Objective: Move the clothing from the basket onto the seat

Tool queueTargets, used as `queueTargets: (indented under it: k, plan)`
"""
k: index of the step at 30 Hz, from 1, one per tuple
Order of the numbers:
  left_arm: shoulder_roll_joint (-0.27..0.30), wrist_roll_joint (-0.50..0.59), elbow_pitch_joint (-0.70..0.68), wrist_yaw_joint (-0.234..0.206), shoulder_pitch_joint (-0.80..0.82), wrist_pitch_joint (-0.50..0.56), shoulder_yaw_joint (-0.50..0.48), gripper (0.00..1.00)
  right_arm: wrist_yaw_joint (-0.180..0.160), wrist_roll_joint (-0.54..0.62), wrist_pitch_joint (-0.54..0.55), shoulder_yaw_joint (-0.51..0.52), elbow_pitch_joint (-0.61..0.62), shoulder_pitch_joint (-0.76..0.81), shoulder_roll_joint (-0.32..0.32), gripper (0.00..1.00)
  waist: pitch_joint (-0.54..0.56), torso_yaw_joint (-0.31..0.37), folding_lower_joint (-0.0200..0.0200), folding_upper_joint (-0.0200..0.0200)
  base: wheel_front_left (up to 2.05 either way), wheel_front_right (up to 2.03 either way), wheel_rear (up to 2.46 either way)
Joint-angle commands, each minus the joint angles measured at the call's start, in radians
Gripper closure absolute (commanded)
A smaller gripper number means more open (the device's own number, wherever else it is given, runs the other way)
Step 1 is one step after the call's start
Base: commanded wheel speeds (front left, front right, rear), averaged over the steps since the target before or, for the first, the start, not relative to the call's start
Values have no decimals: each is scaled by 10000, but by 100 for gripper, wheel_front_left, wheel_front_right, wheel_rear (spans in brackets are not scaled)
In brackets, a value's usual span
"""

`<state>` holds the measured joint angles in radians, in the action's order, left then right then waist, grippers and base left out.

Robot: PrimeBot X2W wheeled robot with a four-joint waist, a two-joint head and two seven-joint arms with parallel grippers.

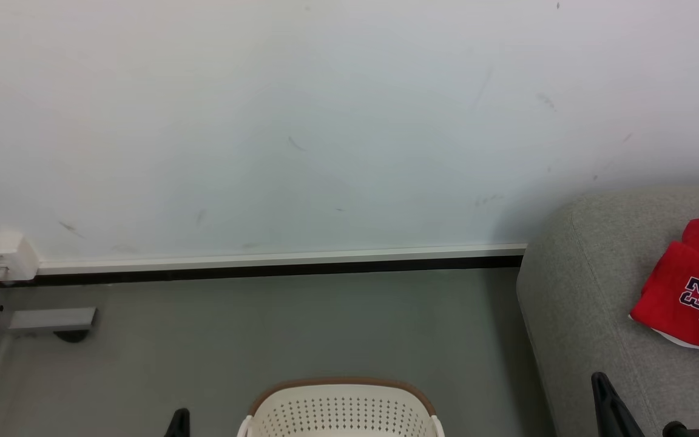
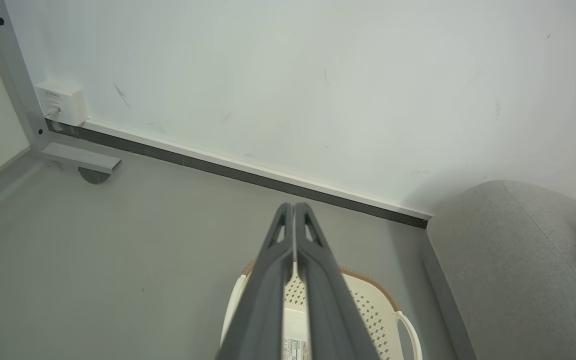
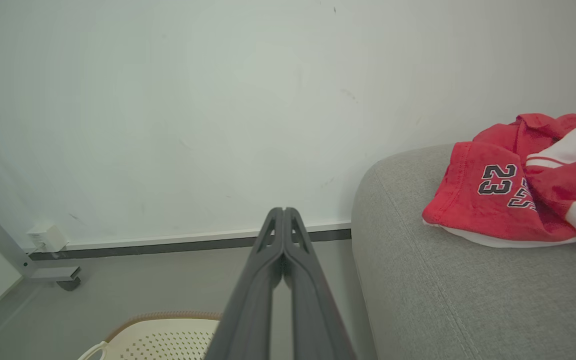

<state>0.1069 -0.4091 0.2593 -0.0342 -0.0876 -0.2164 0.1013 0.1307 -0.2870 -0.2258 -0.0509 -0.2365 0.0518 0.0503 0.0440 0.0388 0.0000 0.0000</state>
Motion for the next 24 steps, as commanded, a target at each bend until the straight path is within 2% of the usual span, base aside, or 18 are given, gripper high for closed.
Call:
queueTargets:
  k: [1,24]
  plan:
    - [14,-427,-122,68,293,75,-122,100,2,-473,65,78,109,-245,76,100,-5,-4,0,0,0,0,0]
    - [-154,-3908,-164,547,819,1025,-717,100,2,-4495,890,336,41,-710,232,100,-92,-80,0,0,0,0,0]
